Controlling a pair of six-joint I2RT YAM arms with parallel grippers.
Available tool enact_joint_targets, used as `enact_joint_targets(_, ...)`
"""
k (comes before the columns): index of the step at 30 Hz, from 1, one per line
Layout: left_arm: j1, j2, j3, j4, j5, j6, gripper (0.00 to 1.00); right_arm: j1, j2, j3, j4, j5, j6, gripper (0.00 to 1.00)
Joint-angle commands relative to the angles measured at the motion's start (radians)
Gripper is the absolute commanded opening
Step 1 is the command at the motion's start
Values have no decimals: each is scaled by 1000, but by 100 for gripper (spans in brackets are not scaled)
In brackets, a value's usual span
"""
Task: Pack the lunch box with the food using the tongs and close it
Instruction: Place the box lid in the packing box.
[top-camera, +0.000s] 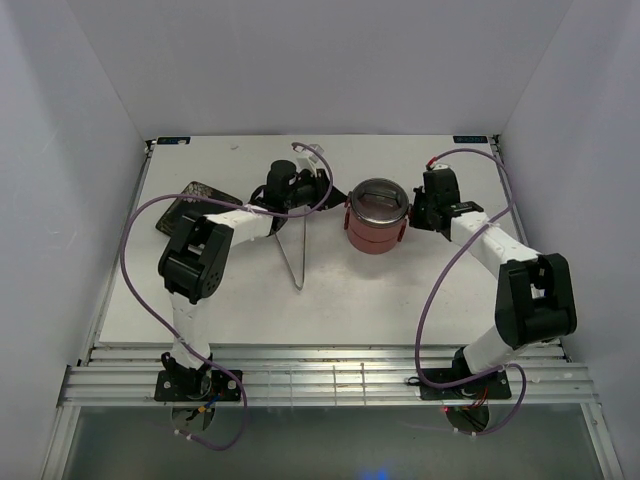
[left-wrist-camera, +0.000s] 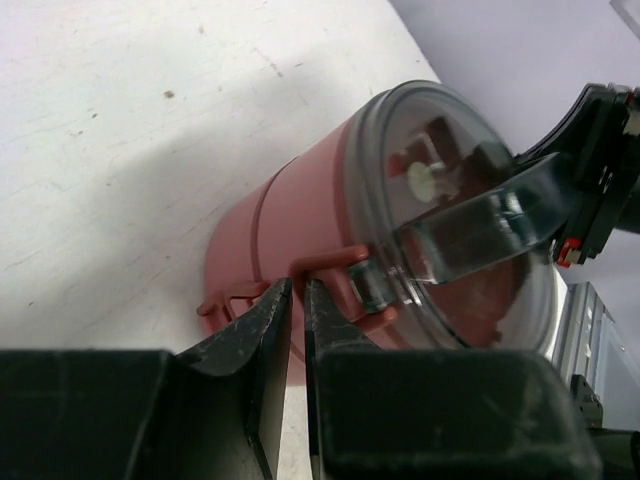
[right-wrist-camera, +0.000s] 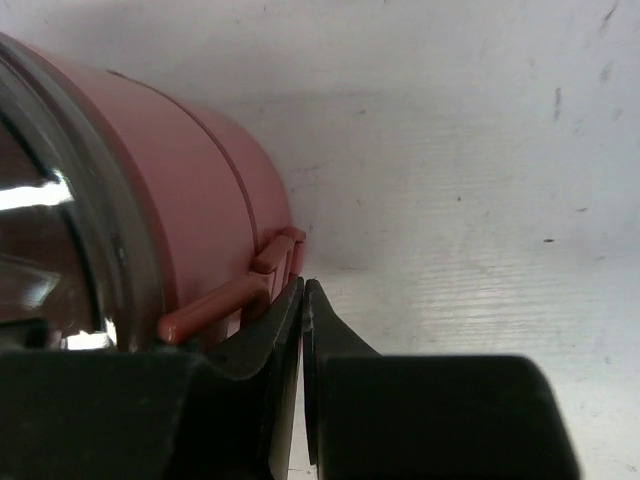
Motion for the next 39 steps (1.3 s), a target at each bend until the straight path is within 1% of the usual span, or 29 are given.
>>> enact_joint_targets(1, -25, -10, 11, 0, -21, 17, 22, 10, 10, 2, 41, -18, 16, 8)
enact_joint_targets(6, -25, -14, 11, 0, -38, 29, 23, 10, 24, -3, 84, -61, 5, 8)
enact_joint_targets(11, -25, 7, 27, 0, -21, 19, 23, 8, 54, 3, 98, -79, 13, 8)
enact_joint_targets(14, -25, -2, 14, 0, -37, 20, 23, -8, 44, -9, 103, -136, 14, 8)
enact_joint_targets(17, -23, -34, -24, -9, -113, 28, 24, -39, 8, -23, 96, -200, 14, 8)
enact_joint_targets(20, -15, -100, -53, -49, -224, 40, 30, -80, -25, -43, 61, -206, 11, 8)
enact_joint_targets(22, -9, -158, -61, -76, -273, 49, 30, -114, -39, -54, 47, -202, 2, 8)
enact_joint_targets(23, -3, -177, -61, -86, -323, 57, 31, -126, -42, -61, 49, -206, 2, 8)
enact_joint_targets(26, -2, -238, -40, -118, -351, 81, 31, -165, -39, -63, 46, -205, -4, 8)
enact_joint_targets(28, 0, -248, 11, -133, -306, 95, 30, -180, -32, -48, 44, -194, -6, 8)
enact_joint_targets(29, -3, -246, 28, -133, -266, 97, 30, -182, -28, -40, 44, -190, -6, 8)
enact_joint_targets(30, -8, -243, 60, -133, -196, 97, 29, -185, -22, -32, 44, -187, -4, 8)
enact_joint_targets(31, -20, -234, 77, -133, -171, 97, 26, -183, -19, -17, 44, -191, -1, 8)
enact_joint_targets(33, -40, -217, 109, -133, -99, 103, 26, -185, -4, -3, 49, -208, 9, 8)
enact_joint_targets(35, -63, -180, 152, -135, -69, 117, 25, -183, 8, 14, 50, -223, 17, 8)
enact_joint_targets(39, -80, -114, 203, -135, -20, 126, 24, -192, 11, 6, 43, -202, 17, 8)
